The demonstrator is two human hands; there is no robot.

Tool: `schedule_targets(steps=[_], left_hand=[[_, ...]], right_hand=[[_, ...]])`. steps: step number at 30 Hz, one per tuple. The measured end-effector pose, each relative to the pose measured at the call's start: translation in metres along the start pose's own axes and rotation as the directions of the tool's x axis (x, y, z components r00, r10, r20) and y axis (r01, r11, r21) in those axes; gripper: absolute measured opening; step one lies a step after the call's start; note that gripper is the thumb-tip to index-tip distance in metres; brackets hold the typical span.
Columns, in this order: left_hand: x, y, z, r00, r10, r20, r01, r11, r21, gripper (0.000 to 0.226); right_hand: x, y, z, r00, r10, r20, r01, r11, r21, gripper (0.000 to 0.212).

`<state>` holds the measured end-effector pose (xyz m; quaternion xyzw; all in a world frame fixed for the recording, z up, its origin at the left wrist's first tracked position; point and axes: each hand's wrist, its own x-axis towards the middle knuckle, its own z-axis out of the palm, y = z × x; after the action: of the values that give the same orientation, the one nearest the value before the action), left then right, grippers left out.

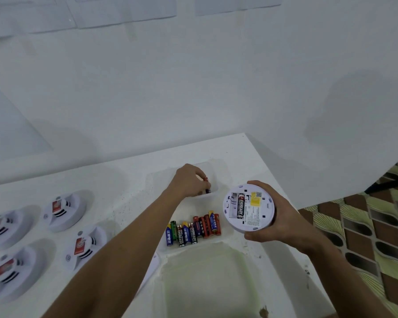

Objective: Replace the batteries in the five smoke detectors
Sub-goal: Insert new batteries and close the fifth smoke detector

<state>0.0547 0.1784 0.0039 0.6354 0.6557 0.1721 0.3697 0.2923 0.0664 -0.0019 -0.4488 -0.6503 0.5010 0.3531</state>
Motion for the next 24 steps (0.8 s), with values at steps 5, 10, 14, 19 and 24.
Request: schedule_targets(steps=[5, 10, 14, 19, 24], left_hand=[[-0.033, 0.014, -0.008, 0.954, 0.113, -0.277, -0.159, 0.976, -0.15, 0.022], [-0.097, 0.028, -0.013, 0.873, 0.304, -0.38, -0.394, 0.9, -0.187, 0.023], [-0.134, 0.018, -0.009, 0.835, 0.382, -0.395, -0.462, 0.878, -0.126, 0.023], [-0.157, -0.013, -0.001, 0.659, 0.575, -0.486, -0.529, 0.813, 0.244, 0.012], [-0.17, -0.037, -0.002, 0.665, 0.587, -0.462, -0.553, 0.802, 0.225, 0.009]], right_hand=[[0.004, -0.005, 0.005, 1.0, -0.012, 0.018, 0.012, 1.0, 0.01, 0.093], [0.008, -0.014, 0.016, 0.998, -0.045, 0.041, 0.043, 0.998, 0.04, 0.094], [0.013, -0.022, 0.028, 0.993, -0.088, 0.08, 0.084, 0.995, 0.06, 0.092], [0.02, -0.03, 0.042, 0.981, -0.124, 0.149, 0.111, 0.99, 0.091, 0.091], [0.028, -0.032, 0.057, 0.967, -0.127, 0.222, 0.105, 0.988, 0.109, 0.092]])
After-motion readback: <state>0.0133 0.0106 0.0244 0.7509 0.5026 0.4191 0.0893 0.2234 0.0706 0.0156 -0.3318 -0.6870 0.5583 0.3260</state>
